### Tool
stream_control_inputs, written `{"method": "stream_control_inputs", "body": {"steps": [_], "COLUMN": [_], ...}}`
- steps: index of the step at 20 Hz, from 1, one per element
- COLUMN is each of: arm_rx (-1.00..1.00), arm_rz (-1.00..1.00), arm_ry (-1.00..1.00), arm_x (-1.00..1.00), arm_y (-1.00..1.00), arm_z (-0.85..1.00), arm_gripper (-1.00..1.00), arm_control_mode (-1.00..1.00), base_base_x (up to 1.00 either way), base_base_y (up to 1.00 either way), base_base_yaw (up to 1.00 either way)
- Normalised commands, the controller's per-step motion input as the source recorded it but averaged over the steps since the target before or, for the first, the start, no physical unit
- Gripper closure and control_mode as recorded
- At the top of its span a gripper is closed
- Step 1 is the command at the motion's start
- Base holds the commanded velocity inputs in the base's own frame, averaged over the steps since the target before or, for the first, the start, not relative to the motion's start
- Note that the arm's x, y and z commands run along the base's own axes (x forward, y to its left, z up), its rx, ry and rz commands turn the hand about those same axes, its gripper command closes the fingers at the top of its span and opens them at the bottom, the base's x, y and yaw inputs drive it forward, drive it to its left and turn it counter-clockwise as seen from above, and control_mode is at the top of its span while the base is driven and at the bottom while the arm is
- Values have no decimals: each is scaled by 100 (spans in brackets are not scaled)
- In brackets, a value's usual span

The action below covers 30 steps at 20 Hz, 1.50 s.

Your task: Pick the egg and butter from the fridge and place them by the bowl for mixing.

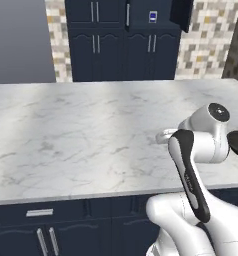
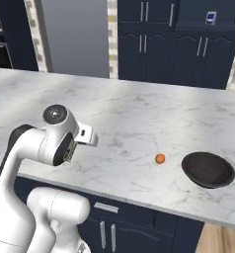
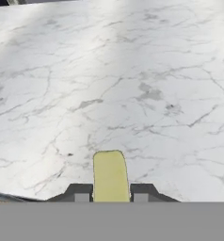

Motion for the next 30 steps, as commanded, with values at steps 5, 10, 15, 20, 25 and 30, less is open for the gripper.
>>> {"method": "stream_control_inputs", "body": {"steps": [5,10,15,20,25,30], "arm_rx": [0,0,0,0,0,0], "arm_rz": [0,0,0,0,0,0], "arm_ry": [0,0,0,0,0,0], "arm_x": [0,0,0,0,0,0], "arm_y": [0,0,0,0,0,0], "arm_z": [0,0,0,0,0,0], "arm_gripper": [100,100,100,100,100,100], "arm_control_mode": [100,100,100,100,100,100], "base_base_x": [27,25,9,20,27,7], "base_base_y": [-29,-35,-59,-28,-38,-51], "base_base_yaw": [-18,1,-9,-5,0,-2]}}
